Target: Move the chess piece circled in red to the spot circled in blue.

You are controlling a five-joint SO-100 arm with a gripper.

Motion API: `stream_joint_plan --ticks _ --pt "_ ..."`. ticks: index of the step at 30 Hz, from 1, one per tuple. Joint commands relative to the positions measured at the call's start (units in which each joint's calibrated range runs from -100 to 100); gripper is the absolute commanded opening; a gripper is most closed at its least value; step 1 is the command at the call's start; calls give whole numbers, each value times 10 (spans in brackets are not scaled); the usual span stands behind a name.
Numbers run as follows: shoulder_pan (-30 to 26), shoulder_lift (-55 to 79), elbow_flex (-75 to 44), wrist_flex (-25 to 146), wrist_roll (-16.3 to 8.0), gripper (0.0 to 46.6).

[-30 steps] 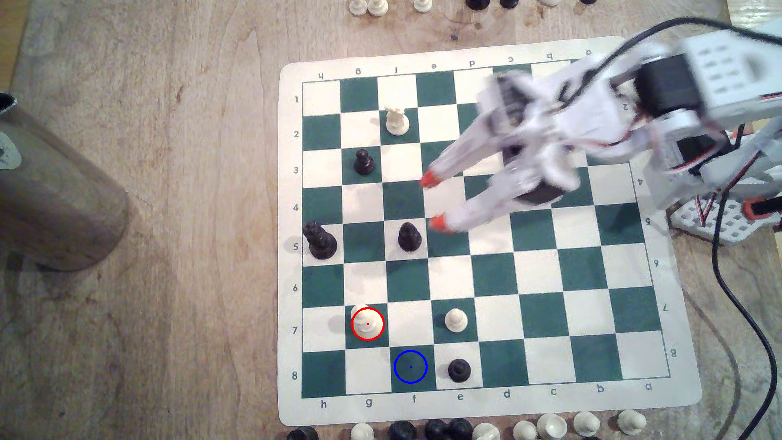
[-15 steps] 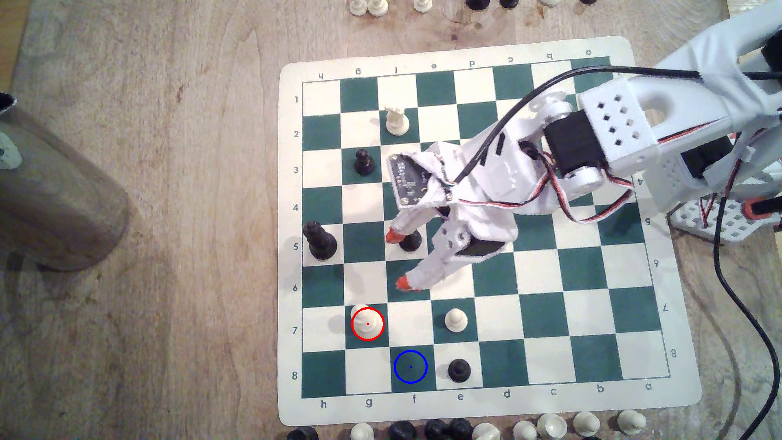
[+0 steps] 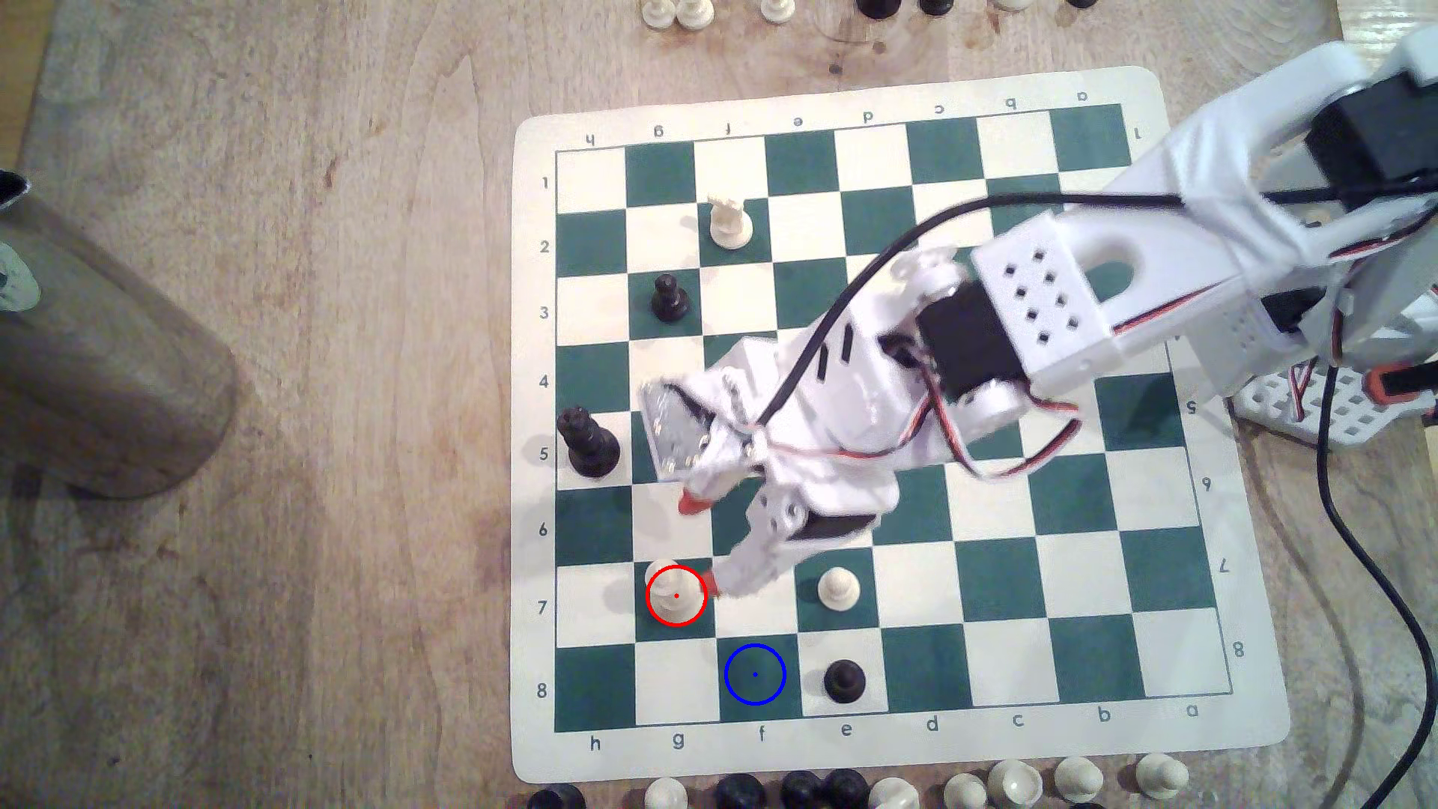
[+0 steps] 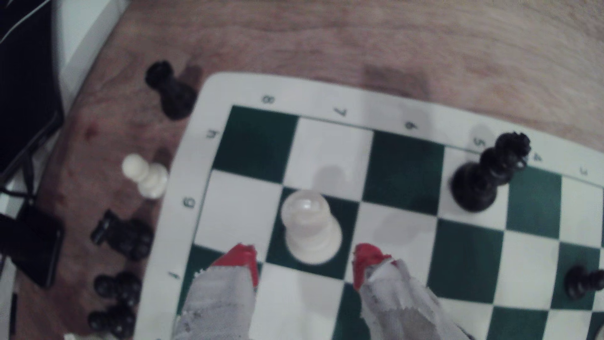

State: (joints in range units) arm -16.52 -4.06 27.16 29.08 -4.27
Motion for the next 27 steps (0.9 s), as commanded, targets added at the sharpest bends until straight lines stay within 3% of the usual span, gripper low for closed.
stream_joint_plan --ticks 1,20,27 --pt "-11 11 -81 -11 -2 153" --pt "-14 108 -156 -21 -2 144" --pt "-14 113 -159 -23 -2 108"
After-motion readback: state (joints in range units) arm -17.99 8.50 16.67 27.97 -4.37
